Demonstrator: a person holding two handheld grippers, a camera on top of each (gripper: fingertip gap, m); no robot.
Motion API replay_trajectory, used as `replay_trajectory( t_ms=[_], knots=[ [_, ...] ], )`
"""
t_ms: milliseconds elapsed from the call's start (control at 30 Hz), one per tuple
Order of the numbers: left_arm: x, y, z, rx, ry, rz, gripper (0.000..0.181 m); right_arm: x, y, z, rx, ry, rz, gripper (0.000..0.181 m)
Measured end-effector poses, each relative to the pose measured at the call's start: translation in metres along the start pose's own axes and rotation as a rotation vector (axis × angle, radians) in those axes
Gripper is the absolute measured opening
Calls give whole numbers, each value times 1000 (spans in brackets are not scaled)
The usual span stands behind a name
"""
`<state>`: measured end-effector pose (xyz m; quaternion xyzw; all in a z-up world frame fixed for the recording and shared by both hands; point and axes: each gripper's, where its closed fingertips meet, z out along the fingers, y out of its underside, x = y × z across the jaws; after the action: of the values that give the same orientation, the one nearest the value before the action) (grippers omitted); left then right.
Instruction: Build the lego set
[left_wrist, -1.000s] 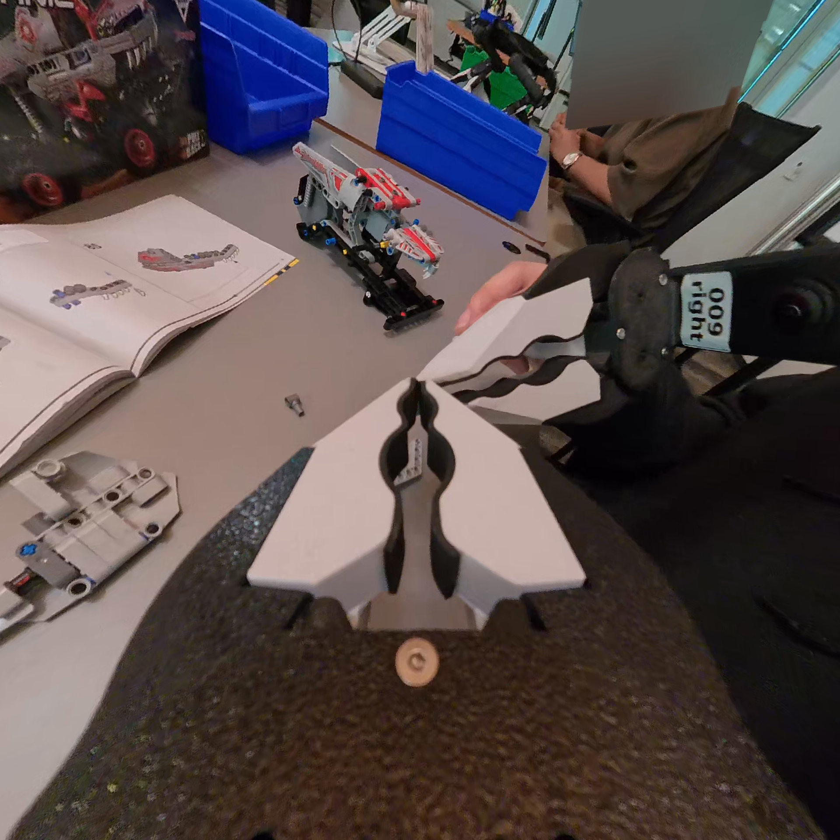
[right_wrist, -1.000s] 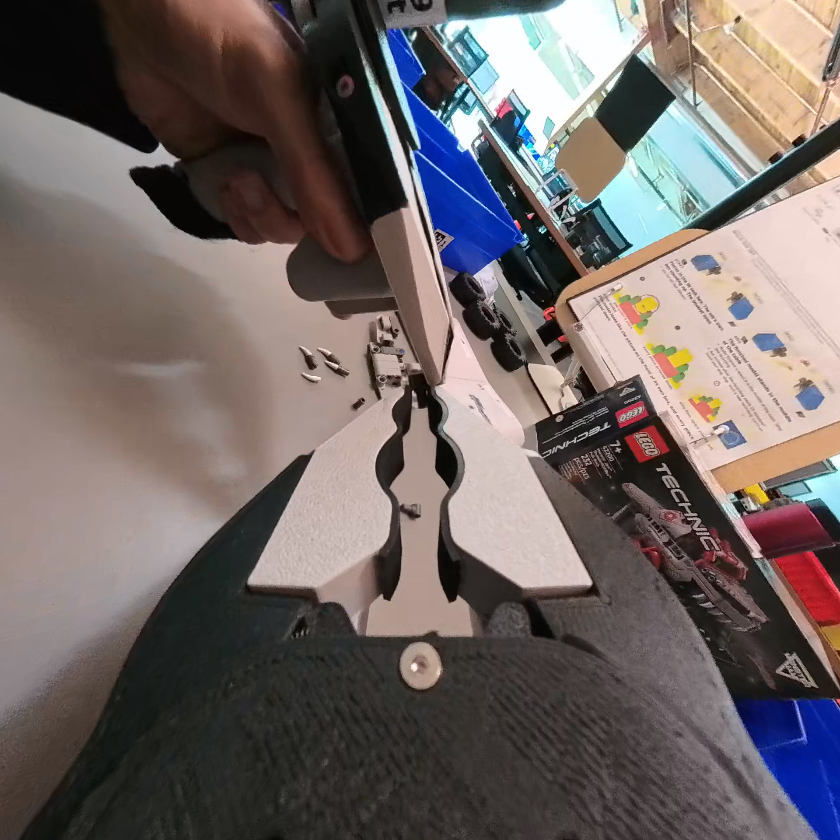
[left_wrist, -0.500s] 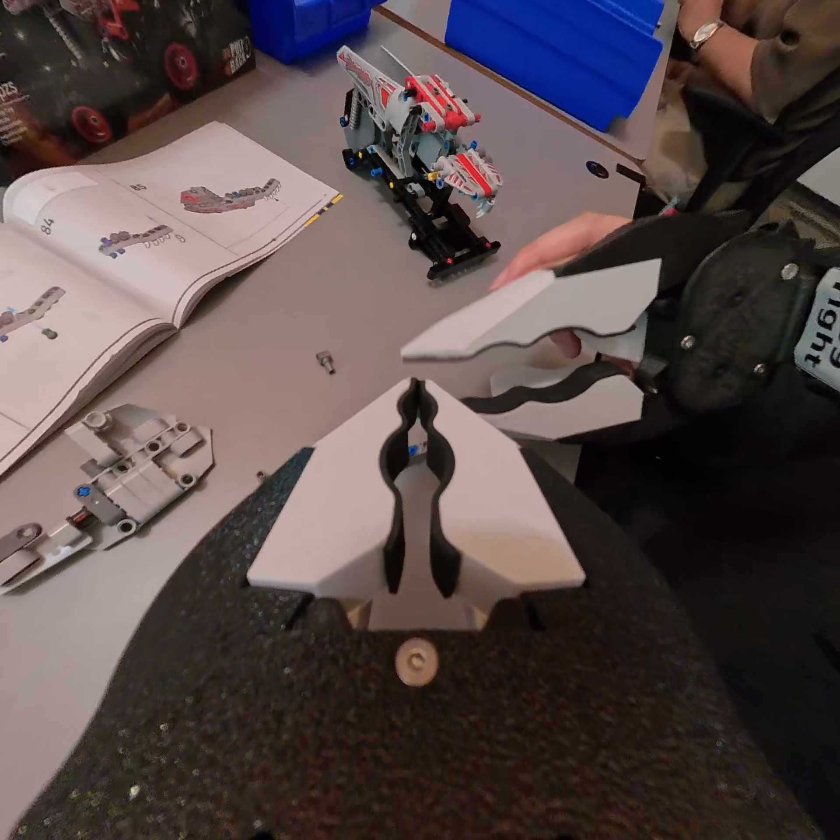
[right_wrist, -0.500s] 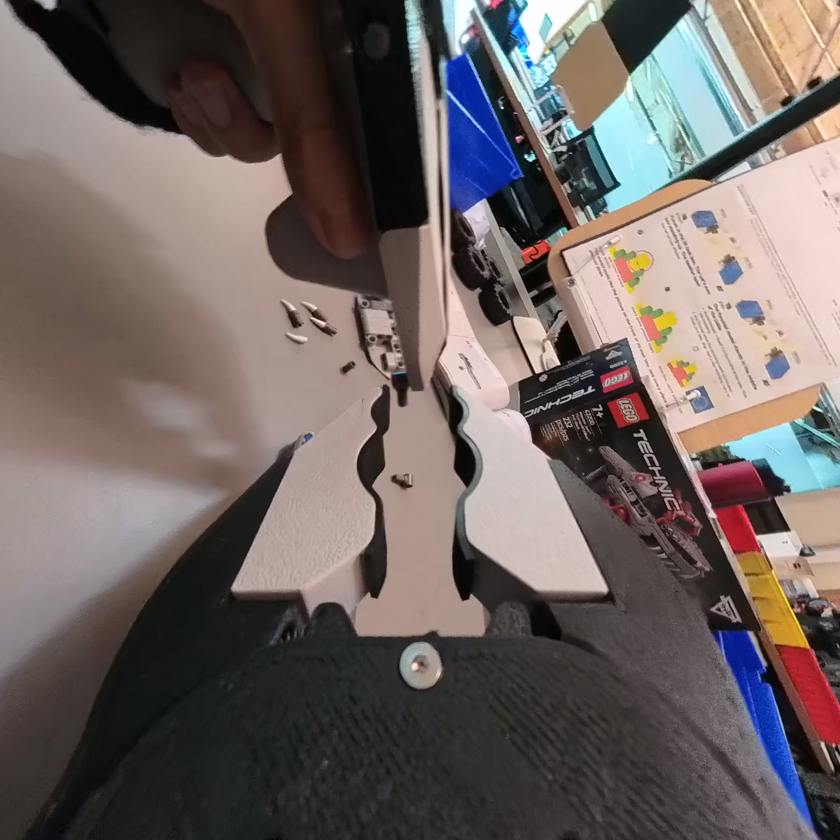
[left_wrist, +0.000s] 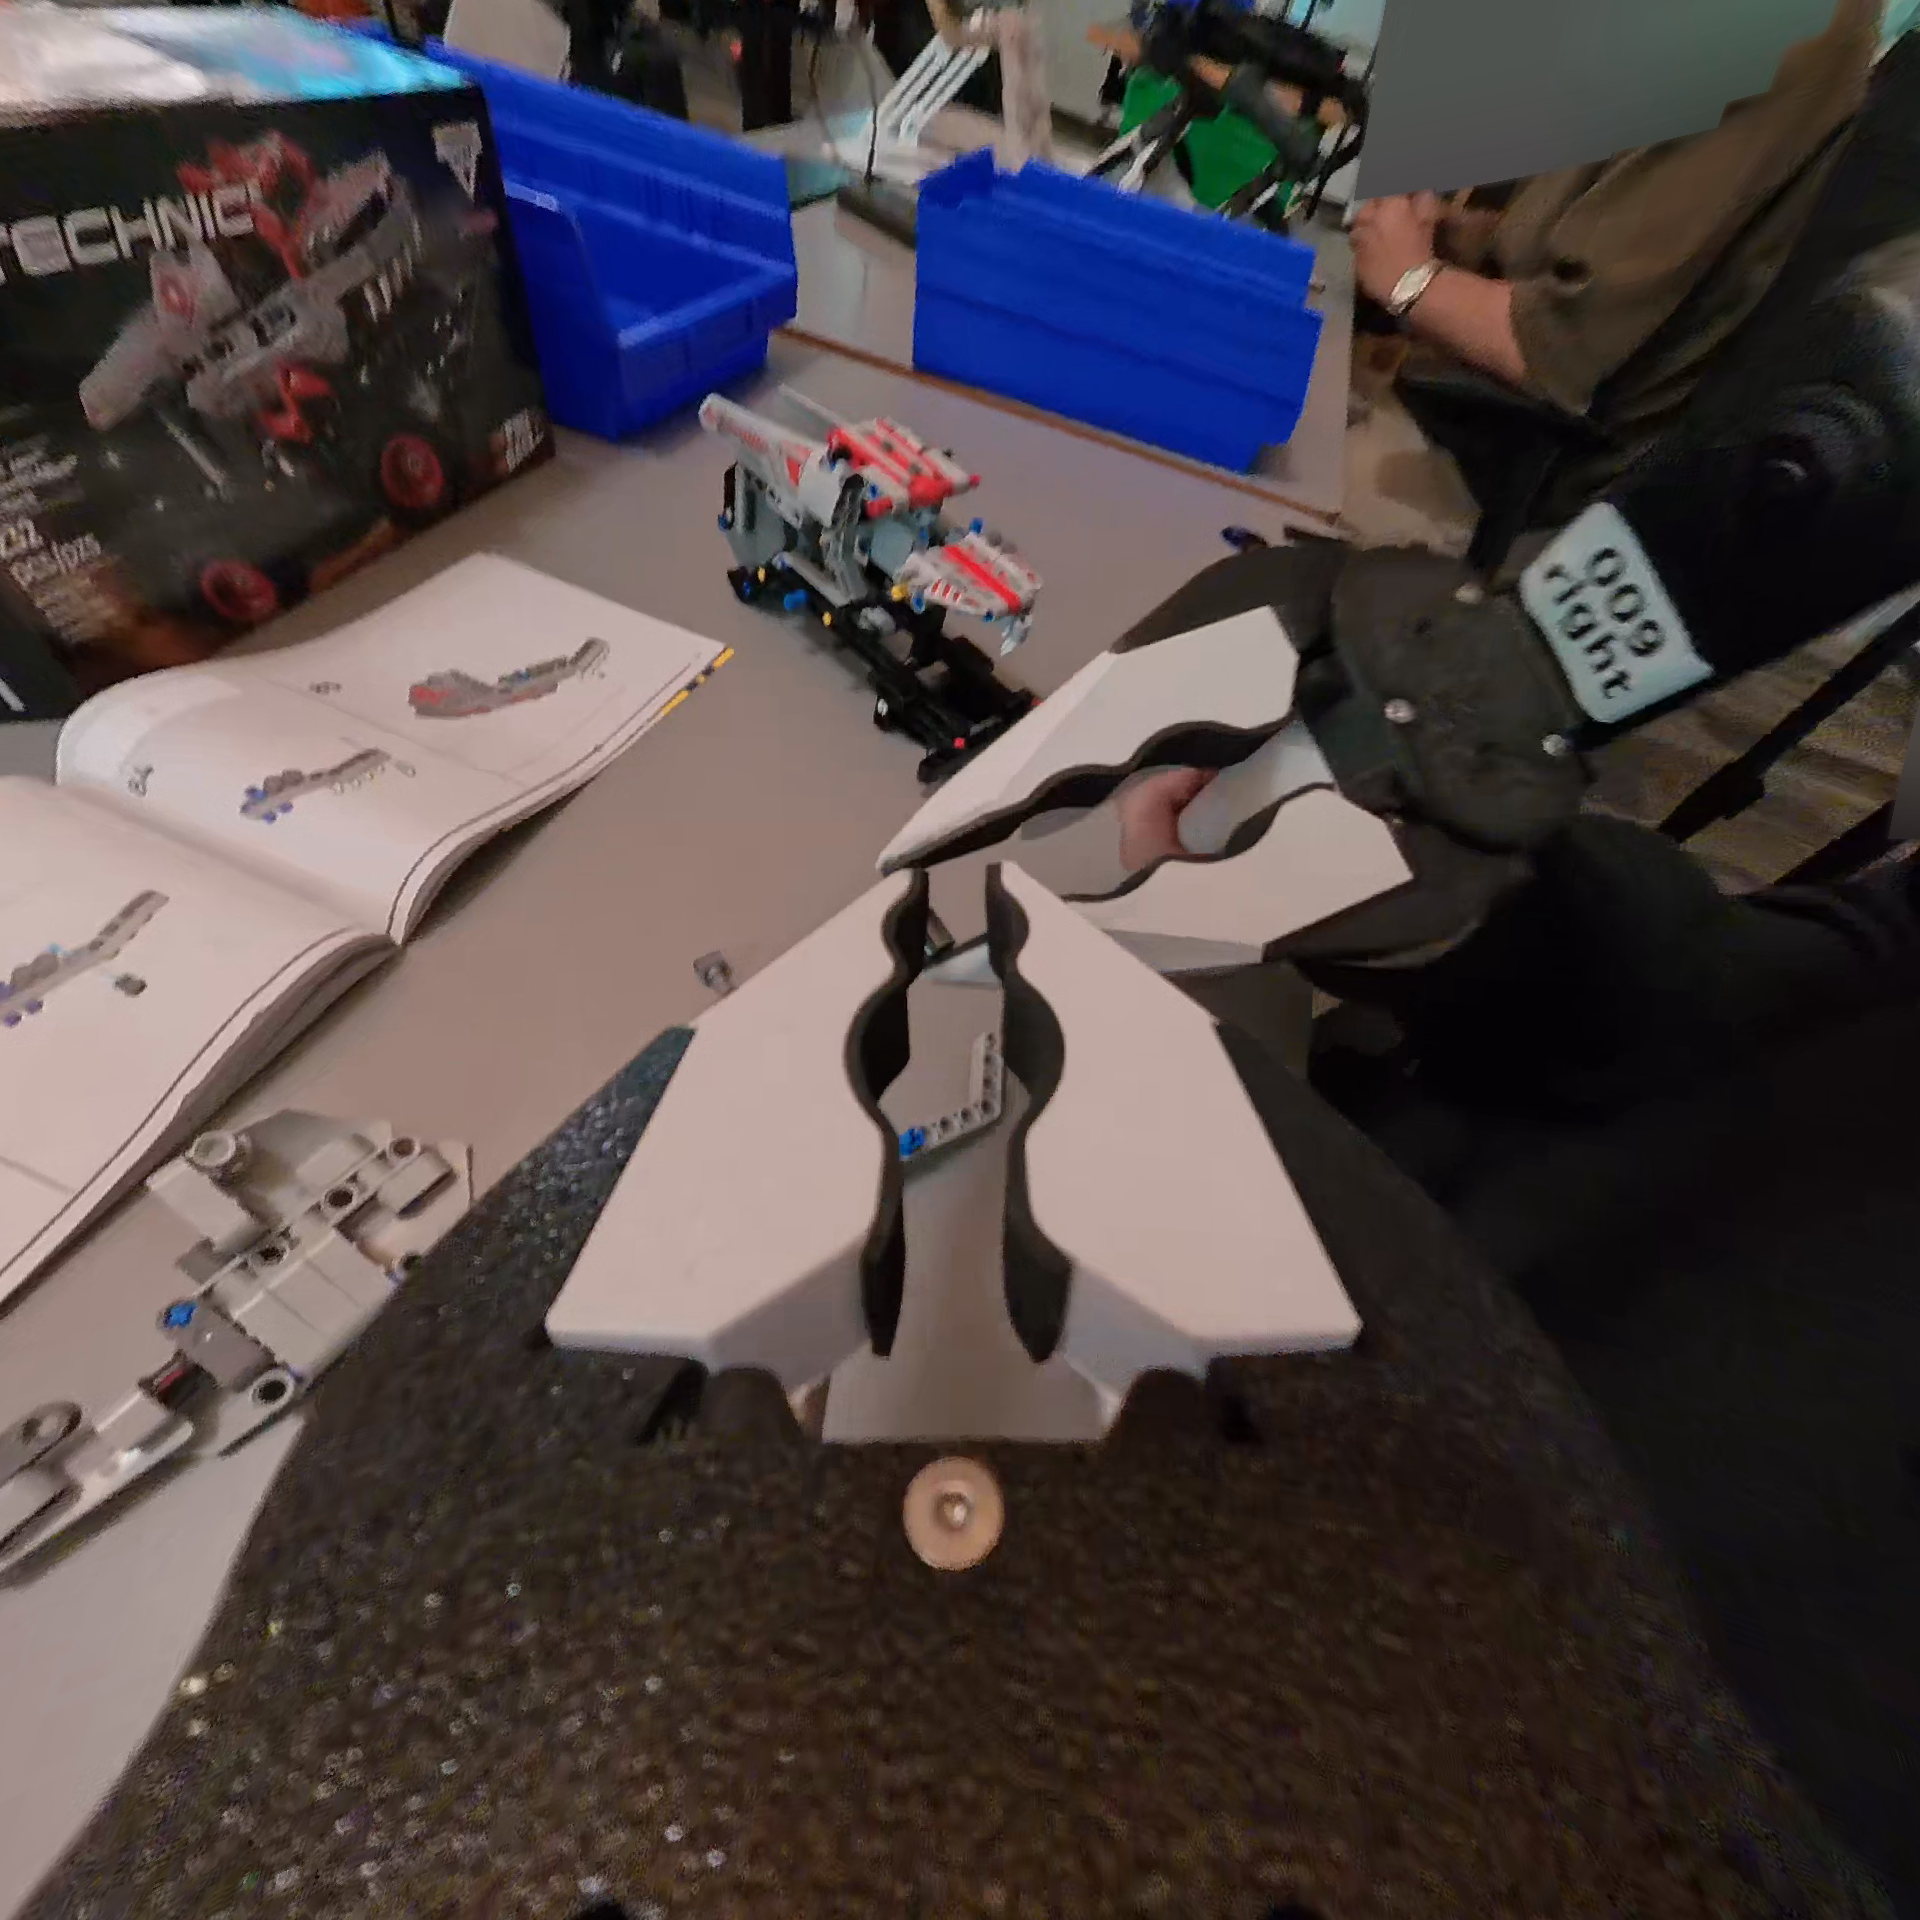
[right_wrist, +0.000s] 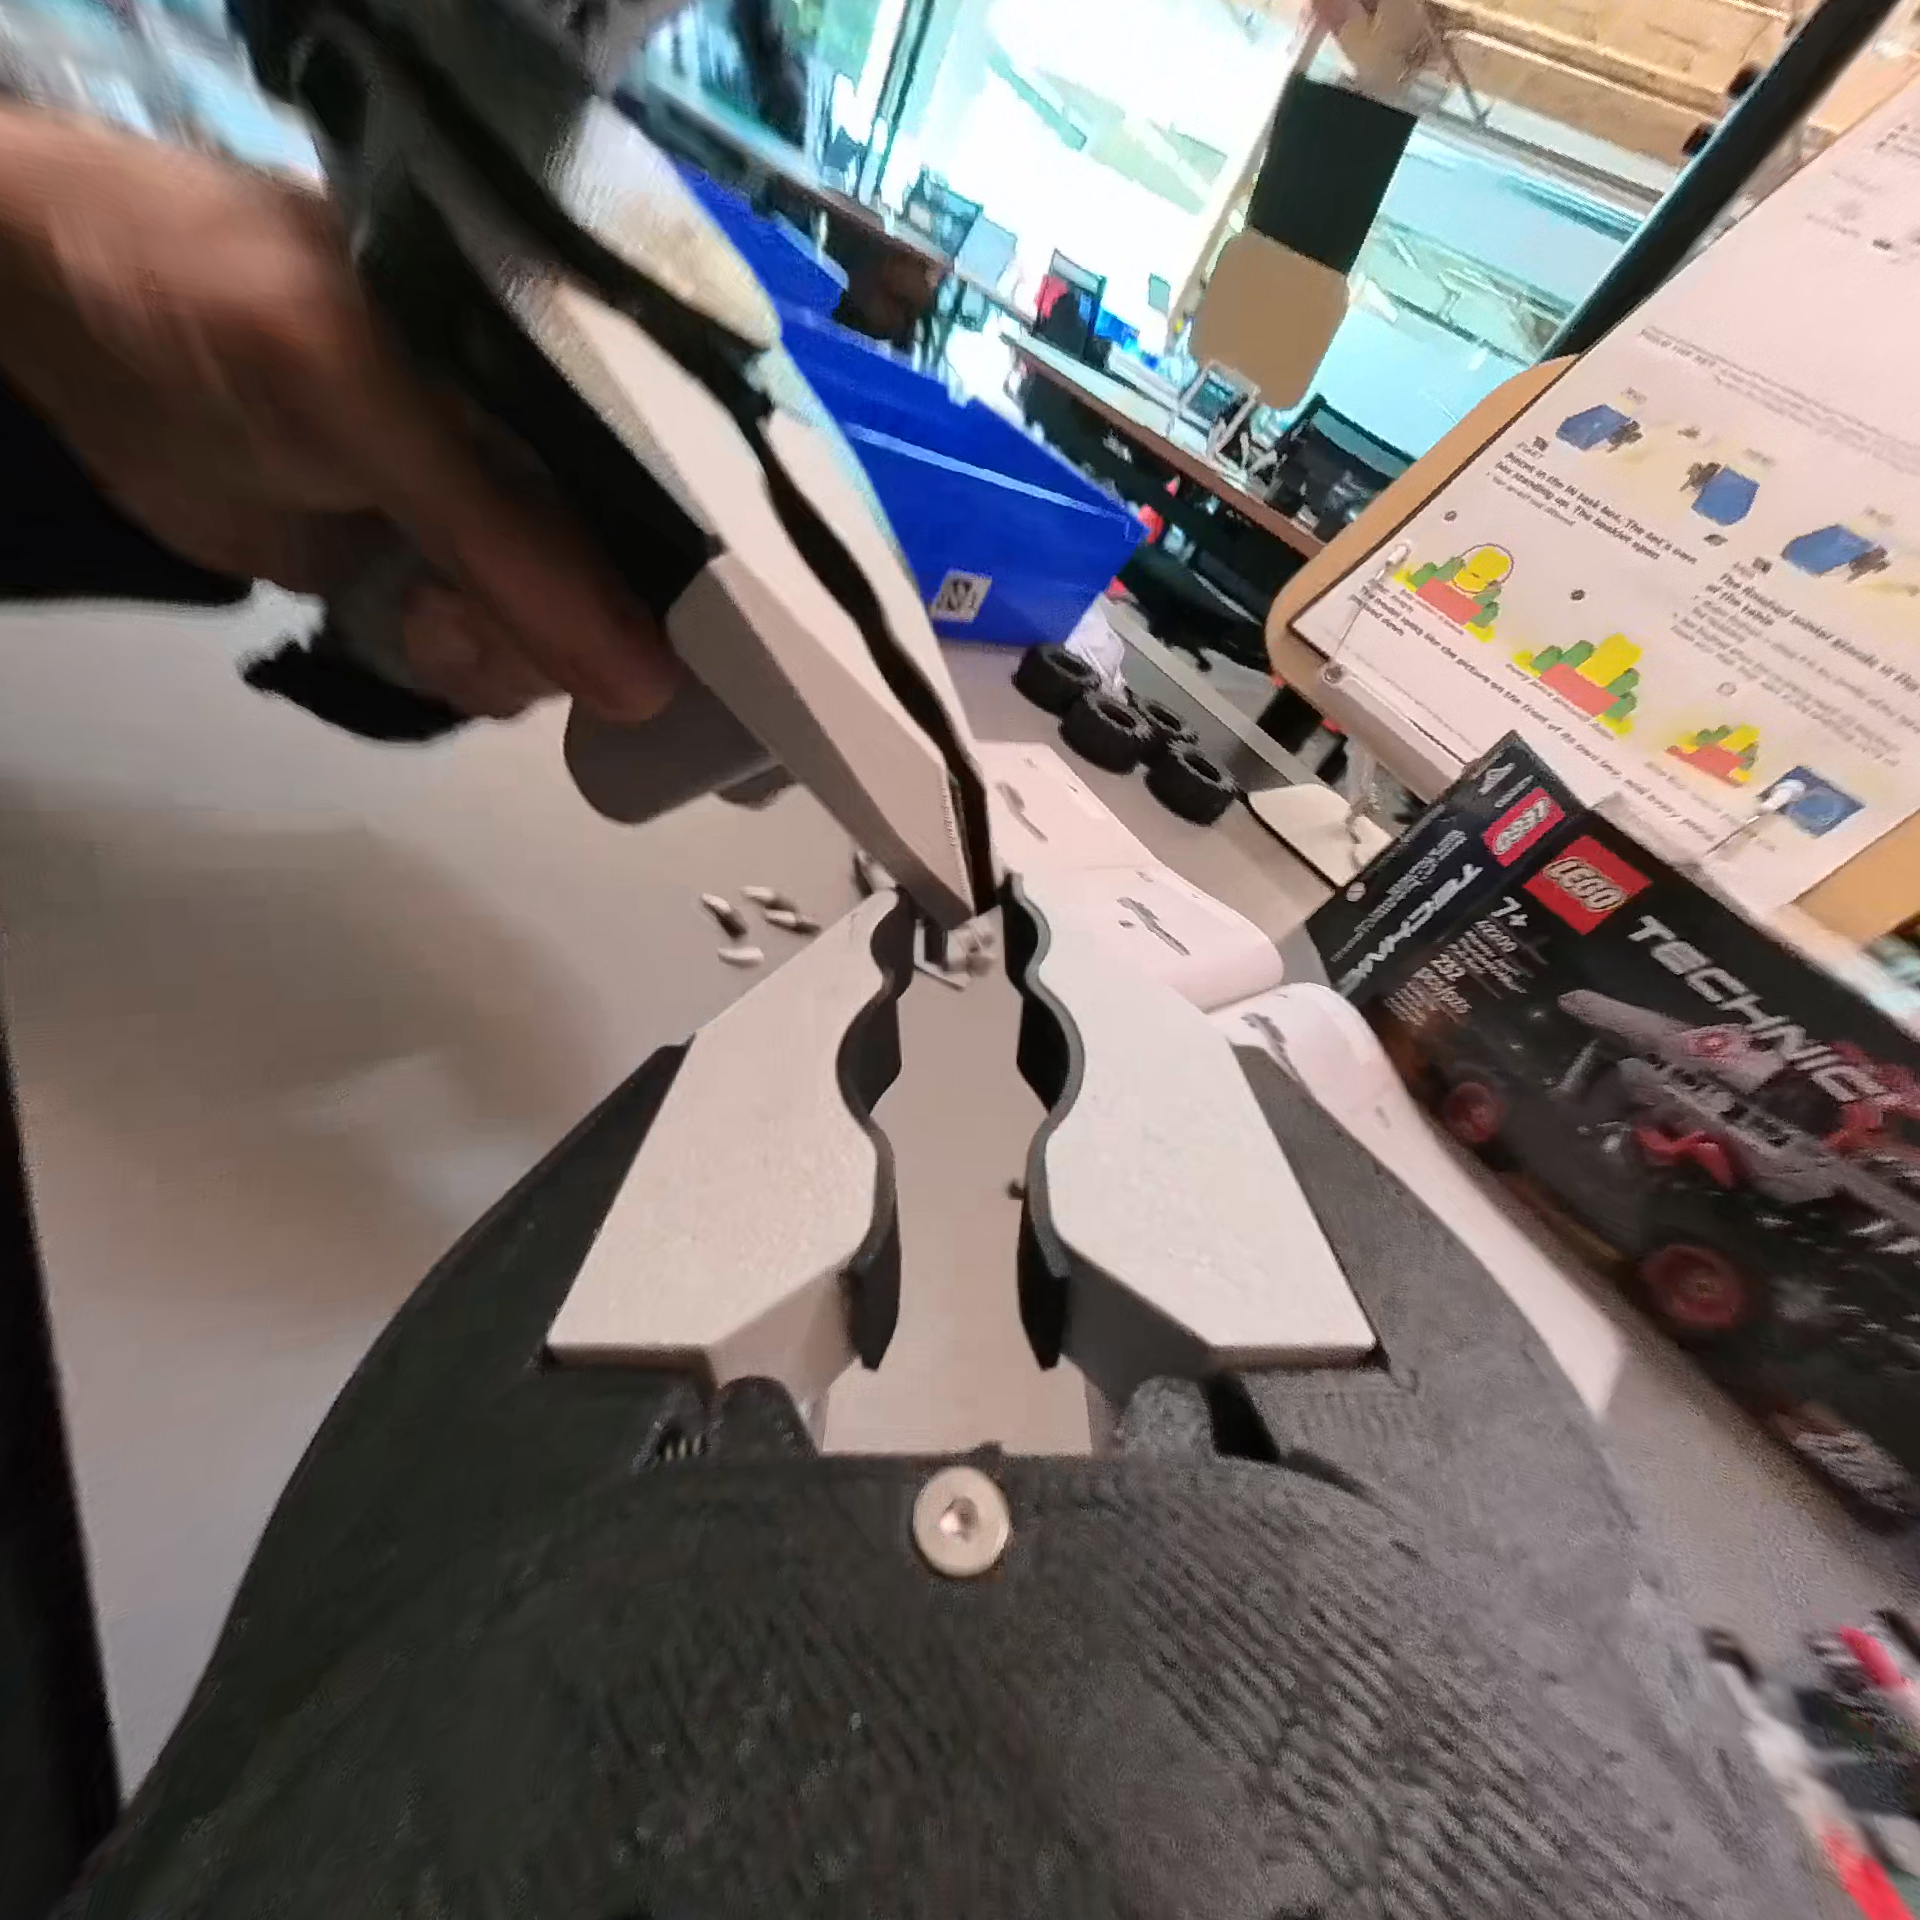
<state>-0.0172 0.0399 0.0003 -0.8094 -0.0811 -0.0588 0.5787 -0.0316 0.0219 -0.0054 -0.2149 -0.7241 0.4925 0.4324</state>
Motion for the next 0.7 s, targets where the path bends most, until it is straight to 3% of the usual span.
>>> replay_trajectory(
  t_ms=[33,133,167,200,367,467,600,700],
  knots=[
    [1,-3,-1,25,8,6,9,1,-4,-1,35,-9,55,15],
    [4,-14,-6,118,2,70,10,2,-10,-4,95,-53,204,15],
    [6,-19,-9,154,-7,131,22,2,-9,-6,99,-69,248,0],
    [7,-22,-12,176,-26,190,21,7,-10,-7,123,-62,304,0],
    [-6,1,-3,62,-146,370,18,29,-10,-17,247,-65,566,0],
    [-36,24,-2,-58,-256,380,16,43,26,-16,55,22,540,0],
    [-51,47,4,-181,-260,369,14,39,66,-21,-241,-10,506,1],
    [-61,59,18,-313,-231,359,14,35,82,-20,-346,2,443,5]
  ],
)
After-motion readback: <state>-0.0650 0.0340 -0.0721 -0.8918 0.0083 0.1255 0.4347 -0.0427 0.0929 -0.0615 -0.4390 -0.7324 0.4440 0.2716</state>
